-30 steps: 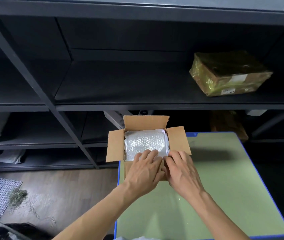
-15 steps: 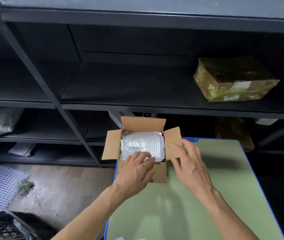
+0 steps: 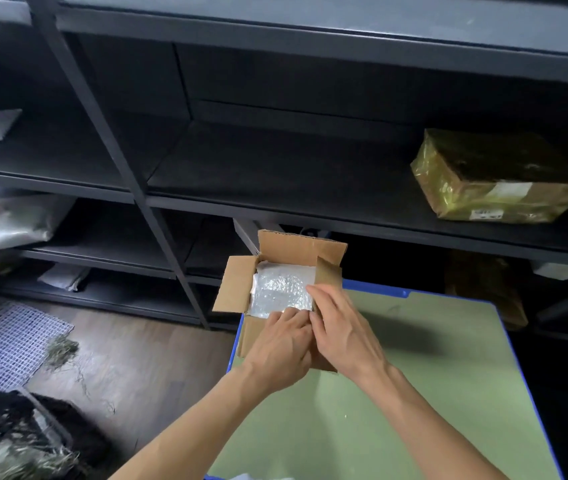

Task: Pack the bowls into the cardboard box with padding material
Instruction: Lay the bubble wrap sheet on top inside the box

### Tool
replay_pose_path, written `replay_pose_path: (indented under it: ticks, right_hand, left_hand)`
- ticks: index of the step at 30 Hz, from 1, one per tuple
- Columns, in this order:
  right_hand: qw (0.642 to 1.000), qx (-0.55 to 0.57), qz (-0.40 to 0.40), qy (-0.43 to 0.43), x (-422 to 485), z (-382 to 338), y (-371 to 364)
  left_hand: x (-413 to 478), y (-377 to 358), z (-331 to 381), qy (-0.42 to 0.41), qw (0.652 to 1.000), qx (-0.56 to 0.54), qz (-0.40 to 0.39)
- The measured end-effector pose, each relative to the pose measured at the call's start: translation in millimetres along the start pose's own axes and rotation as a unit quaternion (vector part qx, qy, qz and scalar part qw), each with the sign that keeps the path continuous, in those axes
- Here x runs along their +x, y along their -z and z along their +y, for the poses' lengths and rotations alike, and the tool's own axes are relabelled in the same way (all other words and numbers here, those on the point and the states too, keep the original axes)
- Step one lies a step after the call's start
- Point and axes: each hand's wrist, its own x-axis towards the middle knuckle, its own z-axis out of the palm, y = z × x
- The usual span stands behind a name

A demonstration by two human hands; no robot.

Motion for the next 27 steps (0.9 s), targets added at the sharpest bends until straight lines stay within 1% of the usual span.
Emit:
replay_pose_path:
  ticks: [2, 4, 6, 8, 10, 11, 13, 14, 16, 19, 21, 23, 25, 27]
  right_hand:
    - [1.000, -0.008, -0.013, -0.006, 5, 2, -5]
    - [1.000, -0.009, -0.025, -0.010, 6, 7, -9]
    - [0.999, -0.015, -0.031, 0.000, 6, 11, -13]
    - [0.999, -0.030, -0.025, 0.025, 4, 16, -20]
    - [0.998, -0.042, -0.009, 0.039, 3, 20, -27]
    - [0.998, -0.047, -0.001, 0.041, 4, 20, -28]
    - [0.997, -0.060, 0.008, 0.046, 6, 19, -27]
    - [0.997, -0.066, 0.009, 0.047, 8, 18, -27]
    - [0.997, -0.070, 0.004, 0.043, 11, 19, -27]
    - [0.998, -0.063, -0.004, 0.025, 14, 18, -29]
    - [0.998, -0.066, 0.001, 0.023, 14, 19, -30]
    - [0.998, -0.062, 0.007, 0.023, 13, 20, -32]
    - [0.998, -0.052, 0.010, 0.023, 12, 22, -33]
    - [0.999, -0.035, 0.023, 0.027, 10, 21, -32]
  left_hand:
    - [-3, 0, -8, -0.013, 1.000, -0.015, -0.012]
    - [-10, 0, -16, -0.033, 0.999, -0.039, -0.002]
    - [-19, 1, -23, -0.040, 0.996, -0.067, 0.031]
    - [-24, 3, -30, -0.028, 0.993, -0.085, 0.076]
    - [-27, 5, -37, 0.006, 0.987, -0.085, 0.134]
    - [-28, 7, -42, 0.036, 0.983, -0.076, 0.165]
    - [-28, 13, -52, 0.125, 0.968, -0.055, 0.211]
    - [-27, 15, -58, 0.177, 0.959, -0.050, 0.216]
    - [-26, 19, -68, 0.267, 0.942, -0.053, 0.195]
    - [-23, 21, -79, 0.346, 0.927, -0.066, 0.132]
    - [-20, 22, -80, 0.366, 0.920, -0.081, 0.113]
    - [-17, 23, -77, 0.359, 0.922, -0.092, 0.109]
    - [-16, 26, -72, 0.354, 0.922, -0.097, 0.120]
    - [-15, 36, -66, 0.353, 0.917, -0.103, 0.152]
